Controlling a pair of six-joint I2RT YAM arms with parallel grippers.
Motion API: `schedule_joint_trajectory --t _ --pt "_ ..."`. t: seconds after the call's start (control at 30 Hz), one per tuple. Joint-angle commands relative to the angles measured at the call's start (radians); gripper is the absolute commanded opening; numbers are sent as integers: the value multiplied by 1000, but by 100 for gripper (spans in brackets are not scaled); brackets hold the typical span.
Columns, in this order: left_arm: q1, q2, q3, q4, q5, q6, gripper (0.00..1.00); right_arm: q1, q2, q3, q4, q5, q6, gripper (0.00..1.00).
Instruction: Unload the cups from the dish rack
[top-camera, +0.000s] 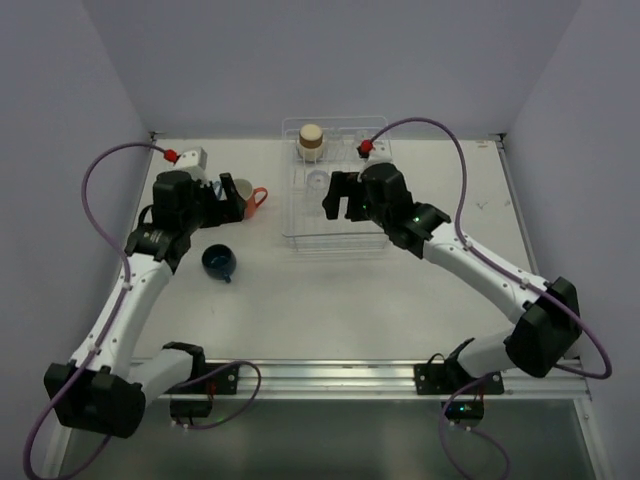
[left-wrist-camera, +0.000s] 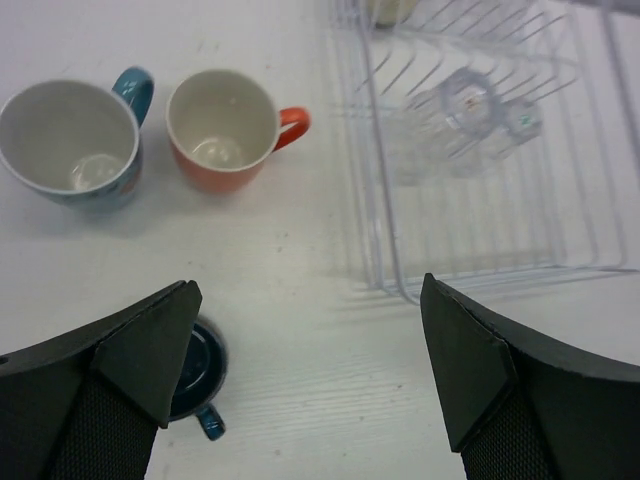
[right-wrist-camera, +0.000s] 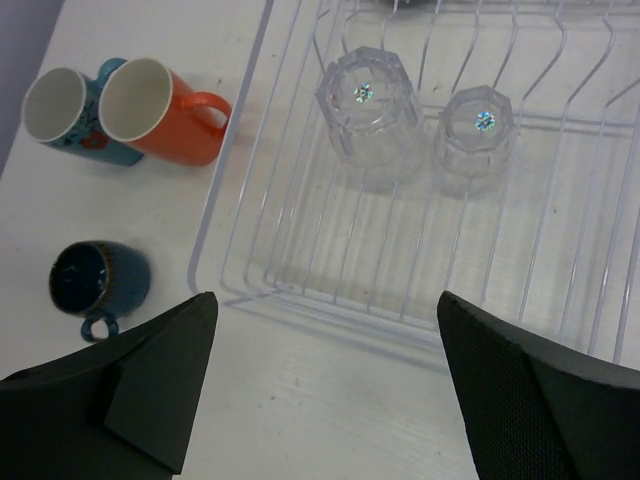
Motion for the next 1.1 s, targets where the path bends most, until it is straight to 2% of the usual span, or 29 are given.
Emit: schedule_joint_trajectory --t 0.0,0.2,0.33,0.53,0.7,0.87,1.07 --pt "3 -123 -17 120 186 -43 100 2 112 130 -46 75 -89 94" --pt "-9 -317 -213 282 378 -58 100 3 345 343 -61 98 -153 99" --pt "-138 -372 -264 299 341 -17 100 3 494 489 -107 134 -182 99" --pt "-235 -407 -259 283 255 38 100 -1 681 667 -147 216 -201 99" --pt "-282 -407 -266 265 209 62 100 -6 761 738 -156 276 -199 99" --pt "-296 -403 -263 259 196 66 100 -16 820 790 -167 242 -184 99" --pt "-296 -392 -264 254 186 69 100 -27 880 842 -166 242 -175 89"
